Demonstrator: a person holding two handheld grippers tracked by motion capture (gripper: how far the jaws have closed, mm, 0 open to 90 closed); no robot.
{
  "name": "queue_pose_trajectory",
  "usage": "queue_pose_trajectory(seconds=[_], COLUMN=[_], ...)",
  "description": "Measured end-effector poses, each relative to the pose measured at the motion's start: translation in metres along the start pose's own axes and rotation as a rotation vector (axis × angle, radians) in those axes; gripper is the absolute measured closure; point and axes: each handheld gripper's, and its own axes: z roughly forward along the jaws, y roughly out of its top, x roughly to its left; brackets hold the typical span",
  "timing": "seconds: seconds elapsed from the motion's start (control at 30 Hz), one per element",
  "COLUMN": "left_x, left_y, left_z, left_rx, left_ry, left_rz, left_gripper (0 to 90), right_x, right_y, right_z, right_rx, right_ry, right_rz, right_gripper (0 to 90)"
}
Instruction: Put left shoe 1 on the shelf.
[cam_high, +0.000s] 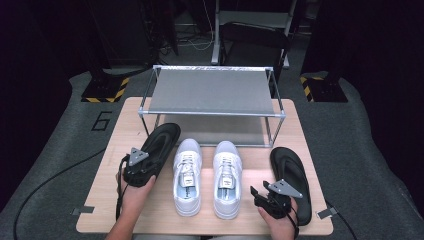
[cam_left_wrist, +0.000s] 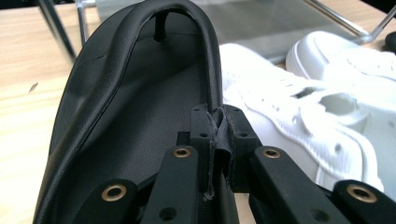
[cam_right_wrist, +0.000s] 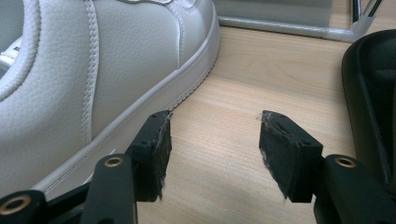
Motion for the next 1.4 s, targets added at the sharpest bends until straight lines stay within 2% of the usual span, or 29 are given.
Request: queue_pose_trajectory(seconds=[0.07, 0.4, 0.83, 1.0, 1.17, 1.27, 1.4], left_x=[-0.002, -0.001, -0.001, 0.002, 0.001, 0.002, 0.003], left_y=[0.003, 0.015, 0.033, 0.035, 0.039, 0.041, 0.042], left_z=[0.005, 0.024, 0.057, 0.072, 0.083, 0.092, 0.103], left_rx=[-0.013, -0.001, -0.005, -0.015, -0.015, -0.024, -0.012], left_ry=[0.005, 0.005, 0.030, 0.038, 0.054, 0.055, 0.066], left_rz=[0.001, 0.009, 0.020, 0.005, 0.018, 0.011, 0.013], left_gripper=[83.8, 83.8, 83.8, 83.8, 83.8, 83.8, 83.8], right_x=[-0.001, -0.001, -0.003, -0.003, -0.004, -0.004, -0.004], right_y=[0.000, 0.000, -0.001, 0.000, -0.001, -0.001, -0.001], right_z=[0.000, 0.000, -0.001, -0.003, -0.004, -0.004, -0.005], right_rx=[-0.001, -0.006, -0.003, -0.009, -0.009, -0.015, -0.019], right_ry=[0.004, 0.005, 0.004, 0.007, 0.008, 0.007, 0.017], right_rz=[-0.009, -0.002, 0.007, 0.013, 0.019, 0.026, 0.026], right_gripper=[43.4, 43.4, 43.5, 43.5, 43.5, 43.5, 43.5])
